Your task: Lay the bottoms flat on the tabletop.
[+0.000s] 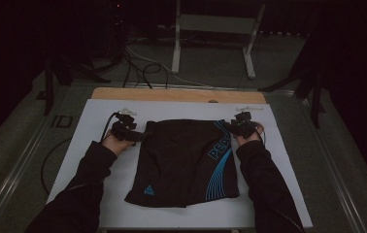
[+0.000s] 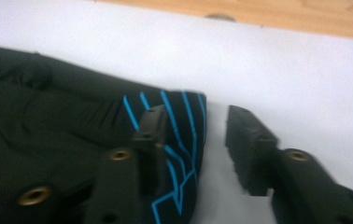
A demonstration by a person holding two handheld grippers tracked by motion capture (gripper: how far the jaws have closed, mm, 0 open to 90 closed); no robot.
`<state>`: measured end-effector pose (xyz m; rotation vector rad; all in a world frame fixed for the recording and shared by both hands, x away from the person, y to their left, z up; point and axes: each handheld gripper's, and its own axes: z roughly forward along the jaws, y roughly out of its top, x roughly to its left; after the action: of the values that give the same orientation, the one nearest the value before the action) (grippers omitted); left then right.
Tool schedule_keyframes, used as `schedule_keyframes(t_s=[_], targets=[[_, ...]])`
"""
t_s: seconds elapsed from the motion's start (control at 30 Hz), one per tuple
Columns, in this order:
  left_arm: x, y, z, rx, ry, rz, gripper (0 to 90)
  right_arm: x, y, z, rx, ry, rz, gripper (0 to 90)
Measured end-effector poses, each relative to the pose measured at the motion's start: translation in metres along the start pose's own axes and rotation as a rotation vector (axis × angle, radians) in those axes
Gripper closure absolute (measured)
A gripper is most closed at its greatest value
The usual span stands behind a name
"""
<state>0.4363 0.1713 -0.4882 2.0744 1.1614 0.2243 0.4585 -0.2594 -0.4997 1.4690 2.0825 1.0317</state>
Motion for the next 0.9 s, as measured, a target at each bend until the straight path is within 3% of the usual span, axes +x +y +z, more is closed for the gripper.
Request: schedule_keyframes(t_s=[0.07,0.2,0.27,0.33,0.37,0.47,0.57,0.73,0.9], targets=[[0.004,0.003,0.008,0.018,0.016,-0.02,19.9,0.0,0.003,0.003,-0.003,0.025,0.011,46.7],[0.012,0.007,0.024,0.052,0.05,-0.041,27.1,0.004,0.005,0.013,0.019,0.058,-0.025,35.2],[0.016,0.008,0.03,0.057,0.046,-0.058,31.7,0.009,0.005,0.021,0.067,0.042,-0.065,31.3],[0.017,0.009,0.034,0.059,0.038,-0.06,35.0,0.014,0.003,0.028,0.099,-0.009,-0.117,31.7],[0.018,0.009,0.036,0.057,0.036,-0.064,35.2,0.015,0.003,0.03,0.111,-0.023,-0.127,34.8],[0.019,0.01,0.039,0.057,0.033,-0.064,38.9,0.014,0.003,0.03,0.115,-0.048,-0.134,62.4],[0.02,0.011,0.04,0.049,0.022,-0.065,43.4,0.01,0.005,0.025,0.11,-0.05,-0.124,81.1],[0.022,0.01,0.042,0.039,0.007,-0.082,47.5,0.004,0.007,0.016,0.11,-0.094,-0.14,83.8],[0.024,0.012,0.047,0.036,-0.014,-0.109,52.2,0.003,0.005,0.018,0.116,-0.084,-0.139,83.8]])
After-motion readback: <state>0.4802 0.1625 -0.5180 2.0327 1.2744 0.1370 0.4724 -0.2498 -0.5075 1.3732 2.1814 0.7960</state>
